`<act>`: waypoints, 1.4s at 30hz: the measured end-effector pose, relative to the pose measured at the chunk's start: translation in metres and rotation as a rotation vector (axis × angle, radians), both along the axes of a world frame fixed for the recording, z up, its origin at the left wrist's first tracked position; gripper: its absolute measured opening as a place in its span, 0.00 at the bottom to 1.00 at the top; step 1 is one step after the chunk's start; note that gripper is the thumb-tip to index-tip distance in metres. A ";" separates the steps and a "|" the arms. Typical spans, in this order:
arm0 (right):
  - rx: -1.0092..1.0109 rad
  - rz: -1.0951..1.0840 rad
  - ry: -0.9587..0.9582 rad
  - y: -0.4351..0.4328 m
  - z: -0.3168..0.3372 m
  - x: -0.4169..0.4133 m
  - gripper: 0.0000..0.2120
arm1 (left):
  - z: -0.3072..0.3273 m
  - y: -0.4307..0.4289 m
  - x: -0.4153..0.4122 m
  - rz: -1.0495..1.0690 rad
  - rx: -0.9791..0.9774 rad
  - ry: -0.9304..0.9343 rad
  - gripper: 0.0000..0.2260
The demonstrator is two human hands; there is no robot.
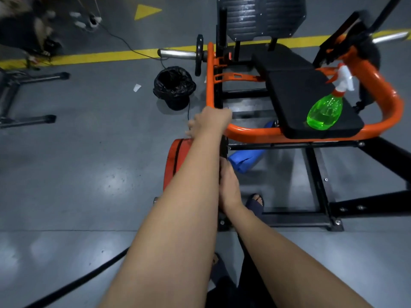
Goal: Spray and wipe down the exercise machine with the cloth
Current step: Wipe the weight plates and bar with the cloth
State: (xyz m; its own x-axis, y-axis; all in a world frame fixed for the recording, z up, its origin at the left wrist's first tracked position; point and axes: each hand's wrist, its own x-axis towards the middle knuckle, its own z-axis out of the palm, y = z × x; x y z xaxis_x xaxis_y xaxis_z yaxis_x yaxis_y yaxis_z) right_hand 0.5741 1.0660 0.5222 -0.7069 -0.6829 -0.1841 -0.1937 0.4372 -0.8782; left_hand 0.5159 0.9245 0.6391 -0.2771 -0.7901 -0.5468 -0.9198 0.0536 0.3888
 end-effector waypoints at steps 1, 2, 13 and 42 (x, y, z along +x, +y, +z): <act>0.018 0.014 0.021 -0.001 0.000 -0.001 0.21 | -0.023 -0.019 -0.007 -0.028 0.083 -0.025 0.28; 0.022 0.013 0.045 -0.001 -0.004 -0.001 0.22 | -0.074 -0.051 -0.016 -0.056 0.164 -0.105 0.30; 0.005 -0.011 0.127 -0.004 -0.008 0.004 0.30 | -0.059 -0.050 0.048 -0.226 0.389 -0.330 0.25; 0.000 0.007 0.121 0.000 -0.003 0.007 0.25 | -0.028 -0.009 0.097 -0.113 -0.074 -0.164 0.41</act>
State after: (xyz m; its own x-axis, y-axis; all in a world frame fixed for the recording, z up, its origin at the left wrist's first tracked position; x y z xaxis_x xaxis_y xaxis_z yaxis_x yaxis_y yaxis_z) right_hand 0.5806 1.0663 0.5190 -0.7191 -0.6880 -0.0979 -0.3013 0.4356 -0.8482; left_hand 0.6126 0.9154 0.6114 -0.2783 -0.7986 -0.5337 -0.9569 0.1824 0.2260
